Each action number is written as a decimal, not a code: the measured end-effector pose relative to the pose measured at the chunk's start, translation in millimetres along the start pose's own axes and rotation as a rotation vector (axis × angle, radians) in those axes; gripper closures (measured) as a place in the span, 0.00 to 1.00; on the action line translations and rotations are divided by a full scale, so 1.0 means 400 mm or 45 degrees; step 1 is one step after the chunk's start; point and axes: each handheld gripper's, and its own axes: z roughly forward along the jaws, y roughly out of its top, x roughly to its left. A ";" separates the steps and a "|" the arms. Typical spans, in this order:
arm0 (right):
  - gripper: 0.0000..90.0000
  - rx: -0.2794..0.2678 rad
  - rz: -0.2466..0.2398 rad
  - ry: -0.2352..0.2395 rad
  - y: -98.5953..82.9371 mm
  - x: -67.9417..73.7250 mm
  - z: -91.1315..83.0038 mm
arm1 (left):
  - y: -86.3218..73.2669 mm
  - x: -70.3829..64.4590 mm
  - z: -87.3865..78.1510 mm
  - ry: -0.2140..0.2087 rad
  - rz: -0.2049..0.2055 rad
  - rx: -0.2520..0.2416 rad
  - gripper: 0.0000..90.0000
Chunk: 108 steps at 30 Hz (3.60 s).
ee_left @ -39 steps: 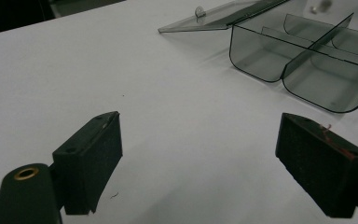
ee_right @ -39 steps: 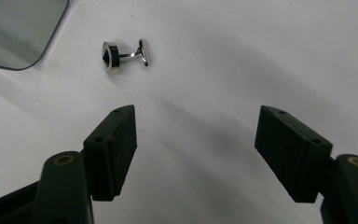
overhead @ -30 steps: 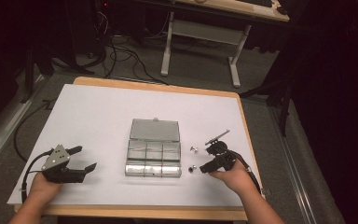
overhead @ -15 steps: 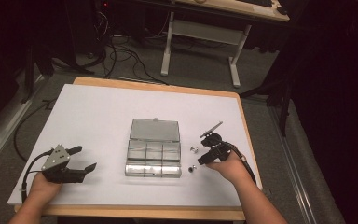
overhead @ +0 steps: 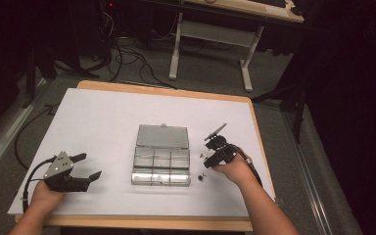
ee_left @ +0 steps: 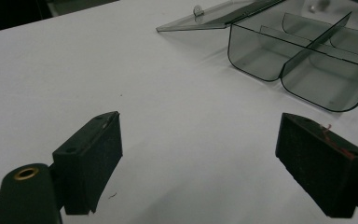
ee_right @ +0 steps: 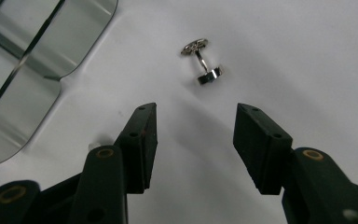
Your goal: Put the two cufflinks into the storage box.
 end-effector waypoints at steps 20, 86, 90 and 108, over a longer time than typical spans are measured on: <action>0.67 0.036 -0.085 -0.011 0.068 -0.010 0.058 | 0.000 0.000 -0.001 -0.004 0.003 -0.003 0.17; 0.82 0.077 -0.198 0.061 0.143 0.127 -0.099 | -0.001 0.002 -0.002 -0.014 -0.009 -0.017 0.17; 0.82 0.086 -0.191 0.068 0.154 0.144 -0.092 | -0.001 0.003 -0.002 -0.016 -0.012 -0.019 0.17; 0.82 0.100 -0.249 0.085 0.191 0.177 -0.043 | -0.001 0.004 -0.003 -0.017 -0.013 -0.026 0.17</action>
